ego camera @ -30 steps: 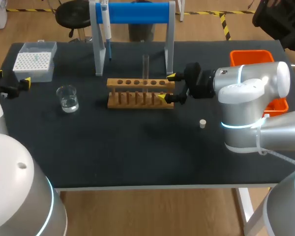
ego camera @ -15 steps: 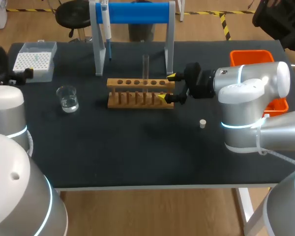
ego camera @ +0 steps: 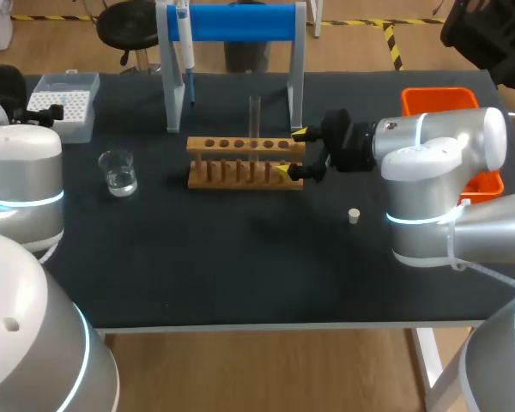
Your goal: Invert the test tube, pick up the pipette, mount the tip to pipette, aspirate from beaker and dispense into the tube, eject the tip, return the pipette, and cap with the stopper.
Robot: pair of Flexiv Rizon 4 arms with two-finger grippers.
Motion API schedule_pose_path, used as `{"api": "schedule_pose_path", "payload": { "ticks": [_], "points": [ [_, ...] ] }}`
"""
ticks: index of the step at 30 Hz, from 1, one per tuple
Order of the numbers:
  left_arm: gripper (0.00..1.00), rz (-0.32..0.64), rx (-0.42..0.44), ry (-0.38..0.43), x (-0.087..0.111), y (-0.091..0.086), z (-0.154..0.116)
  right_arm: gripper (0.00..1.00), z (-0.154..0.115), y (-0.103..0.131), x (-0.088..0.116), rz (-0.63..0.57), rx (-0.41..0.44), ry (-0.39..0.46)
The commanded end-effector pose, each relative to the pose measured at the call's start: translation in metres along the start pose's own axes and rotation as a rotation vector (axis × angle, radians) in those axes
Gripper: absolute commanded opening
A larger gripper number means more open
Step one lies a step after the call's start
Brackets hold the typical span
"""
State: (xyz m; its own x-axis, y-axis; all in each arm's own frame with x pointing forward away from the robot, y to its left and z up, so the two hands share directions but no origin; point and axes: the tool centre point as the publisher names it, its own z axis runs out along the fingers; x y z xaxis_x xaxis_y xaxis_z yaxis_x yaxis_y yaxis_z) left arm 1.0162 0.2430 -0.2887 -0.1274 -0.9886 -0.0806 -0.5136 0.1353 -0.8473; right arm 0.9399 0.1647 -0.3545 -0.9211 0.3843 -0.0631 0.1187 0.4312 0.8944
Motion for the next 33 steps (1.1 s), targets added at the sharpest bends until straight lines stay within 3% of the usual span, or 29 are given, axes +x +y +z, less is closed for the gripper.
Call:
{"api": "schedule_pose_path", "payload": {
  "ticks": [1,13,33],
  "points": [
    [1.0,-0.004,-0.003,0.001,-0.006,0.002,0.047,1.0,0.0,-0.001,0.0,-0.001,-0.003,0.0],
    [1.0,-0.005,-0.002,0.023,-0.017,0.005,0.08,1.0,0.0,-0.001,0.0,-0.001,-0.003,0.0],
    [1.0,-0.026,0.001,0.034,-0.012,0.012,0.086,1.0,0.0,-0.001,0.0,-0.001,-0.003,0.0]
  ]
}}
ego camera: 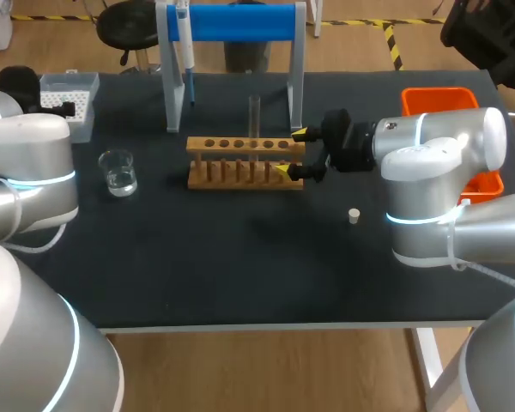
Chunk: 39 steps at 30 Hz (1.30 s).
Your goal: Invert the test tube, pick up the pipette, mount the tip to pipette, aspirate from beaker and dispense into the tube, eject the tip, return the pipette, and cap with the stopper.
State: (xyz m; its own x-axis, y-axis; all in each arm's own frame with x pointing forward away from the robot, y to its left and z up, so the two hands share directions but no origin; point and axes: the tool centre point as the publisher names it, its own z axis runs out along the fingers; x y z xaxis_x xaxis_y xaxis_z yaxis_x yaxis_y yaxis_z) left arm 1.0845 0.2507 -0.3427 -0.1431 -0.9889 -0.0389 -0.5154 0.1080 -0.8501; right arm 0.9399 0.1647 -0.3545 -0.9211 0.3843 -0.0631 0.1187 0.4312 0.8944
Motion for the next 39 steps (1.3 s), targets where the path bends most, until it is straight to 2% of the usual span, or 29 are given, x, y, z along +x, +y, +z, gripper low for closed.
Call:
{"api": "schedule_pose_path", "payload": {
  "ticks": [1,28,39],
  "points": [
    [1.0,0.001,-0.002,-0.002,0.0,0.0,0.0,1.0,0.0,-0.001,0.0,-0.001,-0.003,0.0],
    [1.0,0.001,-0.002,-0.002,0.0,0.0,0.0,1.0,0.0,-0.001,0.0,-0.001,-0.003,0.0],
    [1.0,0.011,0.027,0.008,0.005,-0.002,0.011,1.0,0.0,-0.001,0.0,-0.001,-0.003,0.0]
  ]
}}
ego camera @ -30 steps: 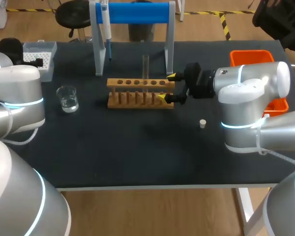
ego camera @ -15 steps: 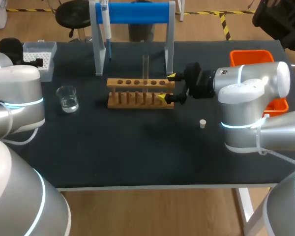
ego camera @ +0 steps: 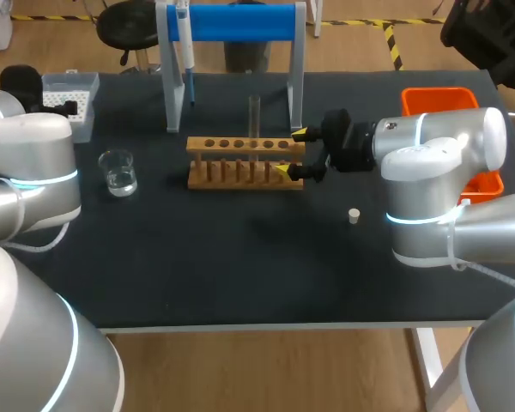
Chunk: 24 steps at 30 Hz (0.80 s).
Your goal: Invert the test tube, pick up the pipette, mount the tip to pipette, aspirate from beaker and dispense into the tube, eject the tip, return the pipette, and cap with the stopper.
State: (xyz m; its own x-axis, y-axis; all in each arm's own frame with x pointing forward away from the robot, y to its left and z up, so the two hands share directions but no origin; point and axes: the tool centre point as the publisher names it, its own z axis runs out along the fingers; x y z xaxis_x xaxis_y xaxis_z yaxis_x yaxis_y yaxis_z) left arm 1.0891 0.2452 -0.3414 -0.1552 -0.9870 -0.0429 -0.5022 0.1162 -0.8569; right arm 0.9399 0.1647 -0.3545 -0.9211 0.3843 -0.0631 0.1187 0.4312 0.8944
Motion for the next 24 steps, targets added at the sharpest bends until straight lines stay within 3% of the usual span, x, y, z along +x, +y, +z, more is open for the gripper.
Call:
{"api": "schedule_pose_path", "payload": {
  "ticks": [1,20,21,22,23,24],
  "points": [
    [1.0,0.001,0.014,0.0,0.0,0.002,0.009,1.0,0.0,-0.001,0.0,-0.001,-0.003,0.0],
    [1.0,0.0,0.037,0.024,0.0,-0.004,0.025,1.0,0.0,-0.001,0.0,-0.001,-0.003,0.0],
    [0.9,0.002,0.036,0.025,0.0,-0.005,0.025,1.0,0.0,-0.001,0.0,-0.001,-0.003,0.0],
    [0.71,0.002,0.035,0.026,0.0,-0.005,0.026,1.0,0.0,-0.001,0.0,-0.001,-0.003,0.0],
    [0.64,0.002,0.035,0.027,-0.001,-0.006,0.026,1.0,0.0,-0.001,0.0,-0.001,-0.003,0.0],
    [0.64,0.002,0.034,0.029,-0.001,-0.006,0.027,1.0,0.0,-0.001,0.0,-0.001,-0.003,0.0]
  ]
}}
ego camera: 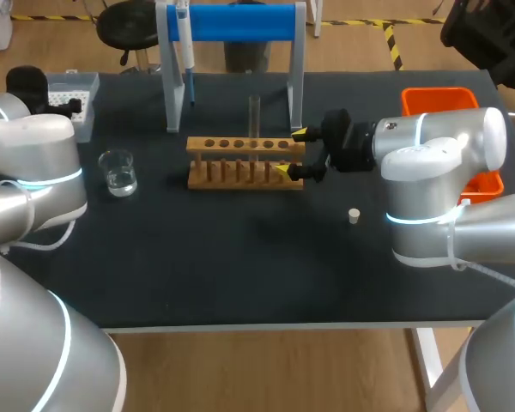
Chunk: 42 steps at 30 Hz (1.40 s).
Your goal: Invert the test tube, pick up the pipette, mount the tip to pipette, aspirate from beaker and dispense into the tube, eject the tip, return the pipette, and cap with the stopper.
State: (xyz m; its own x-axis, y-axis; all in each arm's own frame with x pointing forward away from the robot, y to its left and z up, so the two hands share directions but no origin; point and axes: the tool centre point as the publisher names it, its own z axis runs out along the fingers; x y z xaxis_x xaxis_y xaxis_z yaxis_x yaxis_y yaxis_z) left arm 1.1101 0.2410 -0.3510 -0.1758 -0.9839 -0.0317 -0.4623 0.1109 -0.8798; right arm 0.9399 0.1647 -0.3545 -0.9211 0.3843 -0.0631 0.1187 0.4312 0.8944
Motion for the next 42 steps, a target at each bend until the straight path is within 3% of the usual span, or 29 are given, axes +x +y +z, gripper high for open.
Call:
{"api": "schedule_pose_path", "payload": {
  "ticks": [1,28,42],
  "points": [
    [0.66,0.001,-0.013,0.006,-0.002,-0.004,0.004,1.0,0.0,-0.001,0.0,-0.001,-0.003,0.0],
    [0.52,-0.037,-0.024,0.025,0.001,0.0,0.016,1.0,0.0,-0.001,0.0,-0.001,-0.003,0.0],
    [0.51,-0.044,-0.029,0.03,0.0,0.002,0.019,1.0,0.0,-0.001,0.0,-0.001,-0.003,0.0]
  ]
}}
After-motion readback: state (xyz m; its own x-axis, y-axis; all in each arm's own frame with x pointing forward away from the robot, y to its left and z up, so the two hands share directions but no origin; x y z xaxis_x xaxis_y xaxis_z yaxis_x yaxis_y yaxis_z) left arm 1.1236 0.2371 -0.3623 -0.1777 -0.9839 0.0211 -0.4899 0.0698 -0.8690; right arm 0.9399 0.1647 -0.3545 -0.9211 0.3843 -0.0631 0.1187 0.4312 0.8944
